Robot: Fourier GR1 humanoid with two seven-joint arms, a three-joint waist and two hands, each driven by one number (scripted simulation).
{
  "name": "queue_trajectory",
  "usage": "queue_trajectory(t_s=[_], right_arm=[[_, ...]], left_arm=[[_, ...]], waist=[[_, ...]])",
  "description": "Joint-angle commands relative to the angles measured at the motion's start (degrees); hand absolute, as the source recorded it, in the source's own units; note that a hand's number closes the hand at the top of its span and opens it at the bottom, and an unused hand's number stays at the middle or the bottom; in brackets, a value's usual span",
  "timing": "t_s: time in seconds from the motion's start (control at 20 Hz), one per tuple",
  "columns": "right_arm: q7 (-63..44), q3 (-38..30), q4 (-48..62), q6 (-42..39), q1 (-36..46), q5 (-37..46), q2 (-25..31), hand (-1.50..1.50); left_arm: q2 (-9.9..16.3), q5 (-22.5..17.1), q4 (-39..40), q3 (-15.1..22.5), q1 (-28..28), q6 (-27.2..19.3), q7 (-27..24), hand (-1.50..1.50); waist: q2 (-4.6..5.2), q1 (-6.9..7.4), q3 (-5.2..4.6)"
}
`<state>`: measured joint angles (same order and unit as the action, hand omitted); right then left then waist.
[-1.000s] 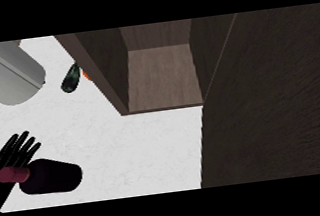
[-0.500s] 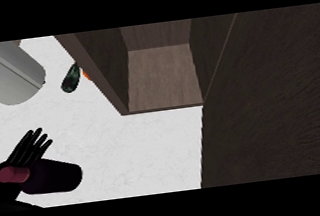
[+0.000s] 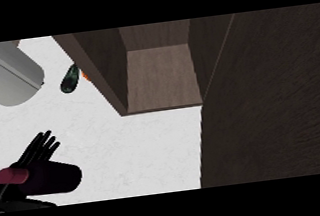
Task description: Pick up the wine, place it into the cabinet and close the cabinet
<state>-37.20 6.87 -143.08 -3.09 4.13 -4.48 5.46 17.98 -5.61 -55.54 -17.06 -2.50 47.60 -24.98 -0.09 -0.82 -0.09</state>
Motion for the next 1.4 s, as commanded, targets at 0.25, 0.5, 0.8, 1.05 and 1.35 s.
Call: queue_trajectory(t_s=[0.25, 0.5, 0.8, 1.05, 1.35], right_arm=[[-2.9, -2.7, -6.0, -0.8, -0.4, -5.2, 1.3, -1.50], [-2.0, -2.0, -3.6, 0.0, 1.5, -4.4, 0.0, -1.50], [-1.0, -1.7, -3.8, -0.7, 0.6, -3.5, 0.1, -1.50], [-2.2, -0.6, -3.7, 0.3, 2.0, -1.6, -0.3, -1.50], [-1.3, 0.2, -4.1, 0.6, -0.2, -1.8, -1.3, -1.50]], left_arm=[[0.0, 1.4, 7.8, 3.0, -3.9, 4.1, -11.4, -1.50], [1.3, -1.0, 7.7, 4.8, -2.3, 8.3, -11.9, 1.50], [-0.7, 1.2, 6.5, 10.3, -2.5, 7.9, -14.1, 1.50], [1.1, 6.8, 0.7, 14.7, -0.8, 1.8, -21.5, 1.50], [-7.6, 0.1, 1.1, 4.4, -1.2, -26.1, -12.9, 1.50]], waist=[[0.12, -0.19, -0.04], [0.04, 0.37, 0.00], [0.04, -0.06, -0.04], [-0.13, 0.52, -0.08], [-0.18, 0.71, 0.13]])
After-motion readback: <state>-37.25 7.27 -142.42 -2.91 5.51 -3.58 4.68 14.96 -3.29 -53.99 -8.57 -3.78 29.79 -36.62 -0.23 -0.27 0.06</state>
